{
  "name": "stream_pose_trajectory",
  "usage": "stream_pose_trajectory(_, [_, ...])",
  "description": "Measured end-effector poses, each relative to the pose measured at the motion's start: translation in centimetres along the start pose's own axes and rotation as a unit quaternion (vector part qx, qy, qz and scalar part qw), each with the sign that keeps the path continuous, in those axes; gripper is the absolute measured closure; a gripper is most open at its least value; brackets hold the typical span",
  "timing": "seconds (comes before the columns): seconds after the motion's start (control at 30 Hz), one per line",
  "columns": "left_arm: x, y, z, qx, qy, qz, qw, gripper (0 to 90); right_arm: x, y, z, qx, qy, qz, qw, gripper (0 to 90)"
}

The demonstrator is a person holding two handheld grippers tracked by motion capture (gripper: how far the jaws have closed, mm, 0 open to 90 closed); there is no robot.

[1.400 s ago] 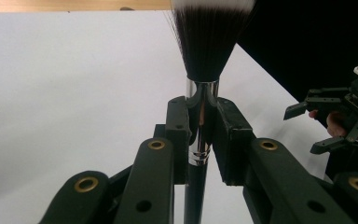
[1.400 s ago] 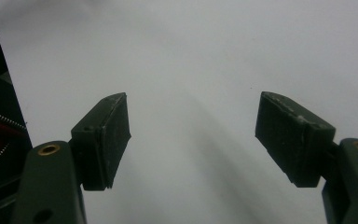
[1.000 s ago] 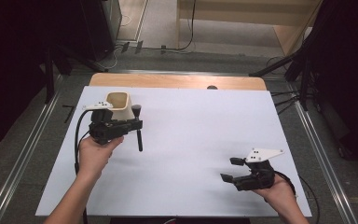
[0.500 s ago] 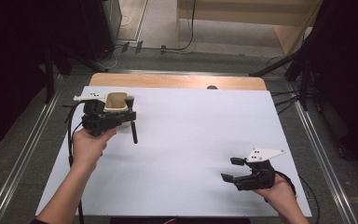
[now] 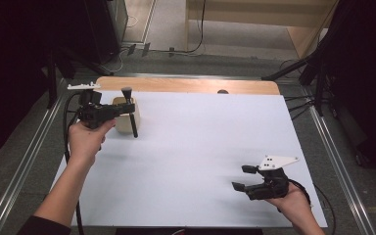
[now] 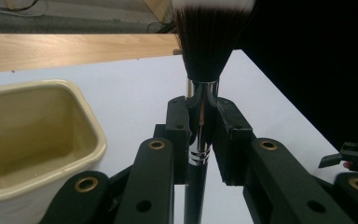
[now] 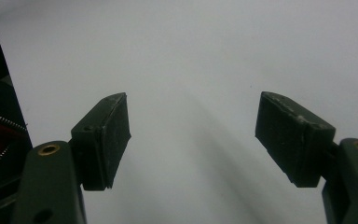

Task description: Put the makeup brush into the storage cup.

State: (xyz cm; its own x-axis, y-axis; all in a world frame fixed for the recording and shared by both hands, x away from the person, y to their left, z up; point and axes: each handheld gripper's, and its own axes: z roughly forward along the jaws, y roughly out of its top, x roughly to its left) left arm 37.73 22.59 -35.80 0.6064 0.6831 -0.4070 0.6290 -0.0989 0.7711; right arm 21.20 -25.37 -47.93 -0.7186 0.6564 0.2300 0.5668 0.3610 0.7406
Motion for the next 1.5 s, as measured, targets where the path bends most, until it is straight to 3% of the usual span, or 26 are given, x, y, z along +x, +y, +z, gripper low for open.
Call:
stream_pose_trajectory(0.73, [1.3, 3.8, -0.1, -0.013, 0.032, 0.004, 0.9994, 78.1, 0.0, 0.0, 0.0, -0.001, 0.003, 0.0, 1.0, 27.2])
stream_pose_trajectory(0.87, [1.8, 4.1, -0.1, -0.03, 0.016, -0.002, 0.9994, 78.1, 0.0, 0.0, 0.0, 0.0, 0.003, 0.001, 1.0, 27.2])
stream_pose_trajectory(0.97, [2.2, 4.4, -0.1, -0.036, 0.015, -0.009, 0.9992, 78.1, 0.0, 0.0, 0.0, 0.0, 0.004, 0.0, 1.0, 27.2])
stream_pose_trajectory(1.5, [4.3, 5.8, -0.1, -0.049, 0.074, 0.002, 0.996, 78.1, 0.1, 0.0, 0.1, 0.002, 0.005, 0.0, 1.0, 27.2])
